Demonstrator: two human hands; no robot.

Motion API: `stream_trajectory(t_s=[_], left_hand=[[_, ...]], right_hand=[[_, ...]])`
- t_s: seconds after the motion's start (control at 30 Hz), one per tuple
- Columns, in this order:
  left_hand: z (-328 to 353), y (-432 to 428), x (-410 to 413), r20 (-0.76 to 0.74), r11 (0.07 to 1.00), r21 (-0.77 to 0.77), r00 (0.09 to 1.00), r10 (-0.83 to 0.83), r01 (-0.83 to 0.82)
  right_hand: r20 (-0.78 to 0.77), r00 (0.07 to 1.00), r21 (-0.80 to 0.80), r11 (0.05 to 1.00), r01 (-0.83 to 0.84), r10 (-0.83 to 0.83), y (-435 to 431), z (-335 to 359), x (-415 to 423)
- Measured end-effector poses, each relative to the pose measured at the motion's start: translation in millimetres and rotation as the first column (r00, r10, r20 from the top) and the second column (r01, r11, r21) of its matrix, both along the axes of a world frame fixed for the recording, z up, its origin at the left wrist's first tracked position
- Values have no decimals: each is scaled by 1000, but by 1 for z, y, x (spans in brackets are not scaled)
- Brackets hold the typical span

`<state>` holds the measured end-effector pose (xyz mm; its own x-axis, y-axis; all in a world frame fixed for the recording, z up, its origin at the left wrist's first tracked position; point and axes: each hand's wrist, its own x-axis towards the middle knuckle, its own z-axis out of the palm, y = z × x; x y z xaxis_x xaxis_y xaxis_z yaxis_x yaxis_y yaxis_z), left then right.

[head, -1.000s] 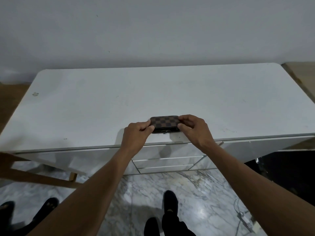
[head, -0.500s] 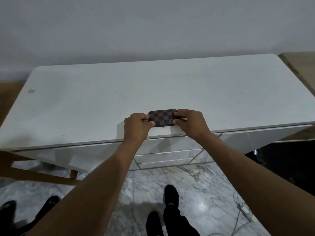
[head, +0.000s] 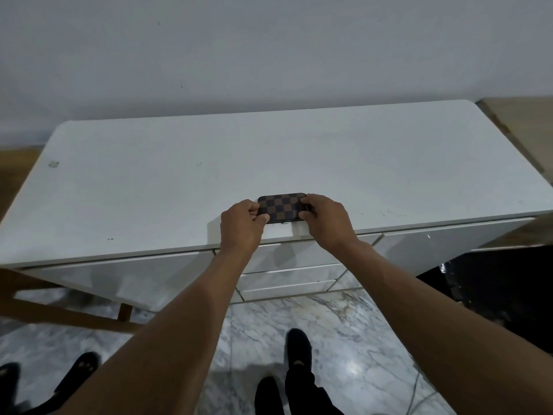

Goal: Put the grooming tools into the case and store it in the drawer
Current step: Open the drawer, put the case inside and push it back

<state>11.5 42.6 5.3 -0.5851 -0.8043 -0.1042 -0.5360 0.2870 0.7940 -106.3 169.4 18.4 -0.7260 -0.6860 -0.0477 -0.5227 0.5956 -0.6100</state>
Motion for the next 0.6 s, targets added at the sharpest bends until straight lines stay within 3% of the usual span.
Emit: stream_trajectory(t_s=[0.23,0.37,0.47,0.6], left_hand=[[5,17,15,34,995,-66,997,-74,76],[-6,43,45,-2,953,-254,985,-172,165],[-23,55,61,82,917,-288,961,-263,275],[-40,57,69,245,861,-310,908,-339,404]], right_hand=[[93,996,-31,999,17,-14,11,4,6],[-68,996,-69,996,53,-58,31,0,30],[-154,987,24,999,-38,41,48,-14,50],[-102,985,203,972,-116,139,56,-31,68]])
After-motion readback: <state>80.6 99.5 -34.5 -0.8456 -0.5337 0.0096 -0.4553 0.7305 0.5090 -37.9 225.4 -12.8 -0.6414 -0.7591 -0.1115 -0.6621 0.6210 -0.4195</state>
